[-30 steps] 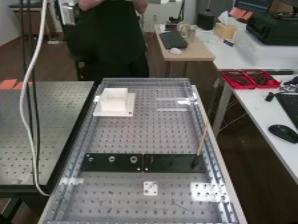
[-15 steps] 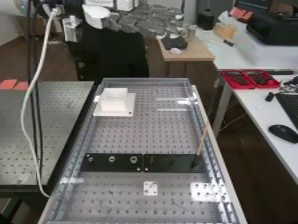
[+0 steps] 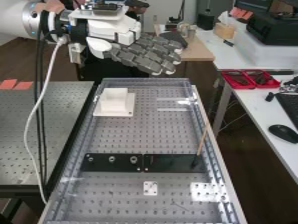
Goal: Grab the drill bit and place it in the clear container
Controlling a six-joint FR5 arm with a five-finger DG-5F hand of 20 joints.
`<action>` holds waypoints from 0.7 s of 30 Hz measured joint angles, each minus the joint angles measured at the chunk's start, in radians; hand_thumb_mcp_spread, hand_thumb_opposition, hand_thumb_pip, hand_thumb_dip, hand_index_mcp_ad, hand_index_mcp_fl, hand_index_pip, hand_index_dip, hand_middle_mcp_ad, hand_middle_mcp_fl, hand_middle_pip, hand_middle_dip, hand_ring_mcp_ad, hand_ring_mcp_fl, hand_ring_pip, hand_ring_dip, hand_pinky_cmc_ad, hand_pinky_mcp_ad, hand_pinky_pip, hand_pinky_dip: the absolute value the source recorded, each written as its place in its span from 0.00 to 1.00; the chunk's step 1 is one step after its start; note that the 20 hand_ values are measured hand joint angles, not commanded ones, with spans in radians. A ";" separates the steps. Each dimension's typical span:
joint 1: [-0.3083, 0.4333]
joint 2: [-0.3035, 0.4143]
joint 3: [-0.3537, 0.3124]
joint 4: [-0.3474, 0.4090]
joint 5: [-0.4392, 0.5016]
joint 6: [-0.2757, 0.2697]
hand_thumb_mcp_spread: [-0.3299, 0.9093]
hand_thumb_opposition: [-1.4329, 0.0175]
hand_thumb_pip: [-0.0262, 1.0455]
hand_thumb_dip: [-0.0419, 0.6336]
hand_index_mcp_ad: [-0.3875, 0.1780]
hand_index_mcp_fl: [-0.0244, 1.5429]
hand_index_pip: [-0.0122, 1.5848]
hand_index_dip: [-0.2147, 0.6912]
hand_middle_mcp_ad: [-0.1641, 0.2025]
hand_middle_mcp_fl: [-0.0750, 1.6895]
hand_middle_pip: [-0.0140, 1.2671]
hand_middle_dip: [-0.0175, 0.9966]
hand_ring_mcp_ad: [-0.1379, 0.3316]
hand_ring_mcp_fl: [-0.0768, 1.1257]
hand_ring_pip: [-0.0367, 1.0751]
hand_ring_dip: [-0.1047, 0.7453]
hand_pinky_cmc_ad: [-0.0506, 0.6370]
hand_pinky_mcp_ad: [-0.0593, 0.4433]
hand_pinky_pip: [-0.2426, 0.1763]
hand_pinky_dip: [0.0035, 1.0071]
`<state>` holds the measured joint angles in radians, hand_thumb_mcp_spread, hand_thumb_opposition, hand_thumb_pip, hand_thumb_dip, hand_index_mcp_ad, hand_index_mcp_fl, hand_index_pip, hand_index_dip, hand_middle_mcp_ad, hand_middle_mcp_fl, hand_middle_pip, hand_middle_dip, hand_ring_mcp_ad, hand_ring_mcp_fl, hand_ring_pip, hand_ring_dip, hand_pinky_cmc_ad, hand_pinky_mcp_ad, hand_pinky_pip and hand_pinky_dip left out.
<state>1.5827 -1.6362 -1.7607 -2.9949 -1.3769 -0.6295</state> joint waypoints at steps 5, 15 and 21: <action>-0.004 -0.021 -0.030 0.051 0.035 0.023 0.38 0.51 0.16 0.08 0.93 0.02 0.06 0.24 0.87 0.06 0.14 0.07 0.81 0.14 0.13 0.11 0.52 0.49 0.30 0.15; -0.034 -0.134 -0.082 0.144 0.047 0.121 0.42 0.51 0.22 0.08 0.93 0.02 0.06 0.32 0.87 0.07 0.14 0.08 0.82 0.14 0.13 0.11 0.51 0.49 0.26 0.18; -0.043 -0.189 -0.098 0.198 0.076 0.154 0.44 0.51 0.23 0.08 0.93 0.02 0.06 0.40 0.88 0.06 0.14 0.08 0.81 0.14 0.13 0.11 0.51 0.49 0.26 0.21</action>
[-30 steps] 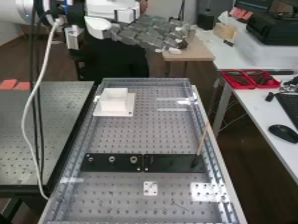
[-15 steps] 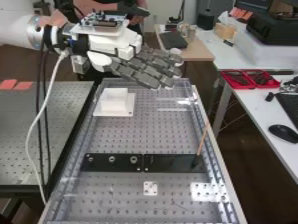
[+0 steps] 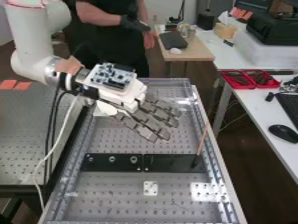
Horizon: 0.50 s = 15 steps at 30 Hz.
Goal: Grab the drill bit and place it in the clear container
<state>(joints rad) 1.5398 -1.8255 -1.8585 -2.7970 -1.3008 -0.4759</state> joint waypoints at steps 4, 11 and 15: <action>-0.007 -0.033 -0.004 0.029 0.020 0.018 0.46 0.52 0.26 0.08 0.91 0.02 0.06 0.41 0.87 0.06 0.14 0.09 0.81 0.13 0.13 0.11 0.52 0.49 0.26 0.21; -0.022 -0.101 0.010 0.051 0.046 0.033 0.49 0.51 0.33 0.09 0.81 0.03 0.07 0.44 0.87 0.05 0.14 0.09 0.82 0.09 0.13 0.11 0.53 0.49 0.26 0.27; -0.032 -0.130 0.017 0.077 0.056 0.035 0.52 0.50 0.42 0.15 0.76 0.06 0.07 0.44 0.87 0.05 0.14 0.11 0.82 0.08 0.13 0.11 0.53 0.49 0.26 0.29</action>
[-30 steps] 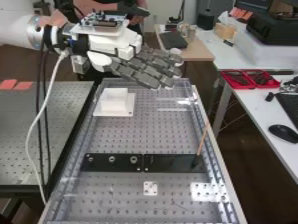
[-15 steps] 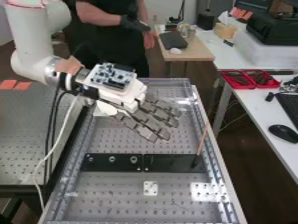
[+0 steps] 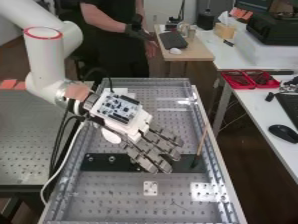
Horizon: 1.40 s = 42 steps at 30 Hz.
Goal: Grab the drill bit and place it in the clear container
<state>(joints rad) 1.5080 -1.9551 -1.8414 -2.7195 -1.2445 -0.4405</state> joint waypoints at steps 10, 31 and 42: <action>-0.028 -0.063 0.035 0.084 0.022 0.022 0.53 0.47 0.53 0.29 0.70 0.13 0.33 0.41 0.85 0.05 0.13 0.13 0.82 0.07 0.12 0.12 0.53 0.49 0.27 0.29; -0.056 -0.148 0.106 0.121 -0.012 0.066 0.58 0.41 0.55 0.39 0.64 0.13 0.77 0.39 0.80 0.09 0.13 0.17 0.86 0.06 0.11 0.12 0.53 0.48 0.28 0.23; -0.057 -0.168 0.125 0.121 -0.038 0.066 0.62 0.39 0.55 0.40 0.55 0.20 0.80 0.37 0.76 0.10 0.13 0.17 0.86 0.06 0.11 0.12 0.53 0.48 0.28 0.20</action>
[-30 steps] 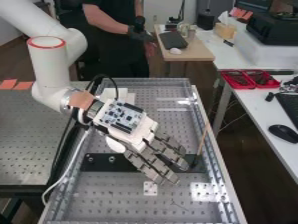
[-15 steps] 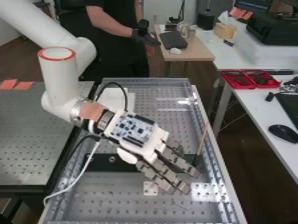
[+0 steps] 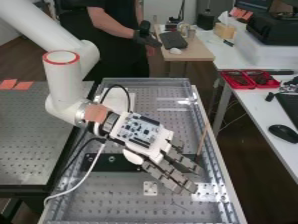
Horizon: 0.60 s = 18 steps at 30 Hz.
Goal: Grab the drill bit and place it in the clear container
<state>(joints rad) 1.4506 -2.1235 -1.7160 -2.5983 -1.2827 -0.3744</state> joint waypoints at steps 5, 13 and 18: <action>-0.002 -0.011 0.006 0.006 -0.003 -0.001 0.63 0.39 0.55 0.41 0.53 0.21 0.79 0.36 0.76 0.11 0.13 0.17 0.86 0.06 0.11 0.12 0.53 0.49 0.29 0.20; -0.004 -0.033 0.024 0.009 -0.006 -0.017 0.63 0.39 0.55 0.41 0.53 0.21 0.78 0.36 0.71 0.12 0.13 0.17 0.85 0.06 0.11 0.12 0.53 0.49 0.29 0.20; -0.005 -0.033 0.010 0.052 -0.016 -0.063 0.65 0.39 0.52 0.42 0.53 0.24 0.80 0.36 0.72 0.13 0.13 0.18 0.85 0.06 0.11 0.12 0.52 0.48 0.32 0.20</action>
<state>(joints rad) 1.4458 -2.1565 -1.7061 -2.5460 -1.2988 -0.4375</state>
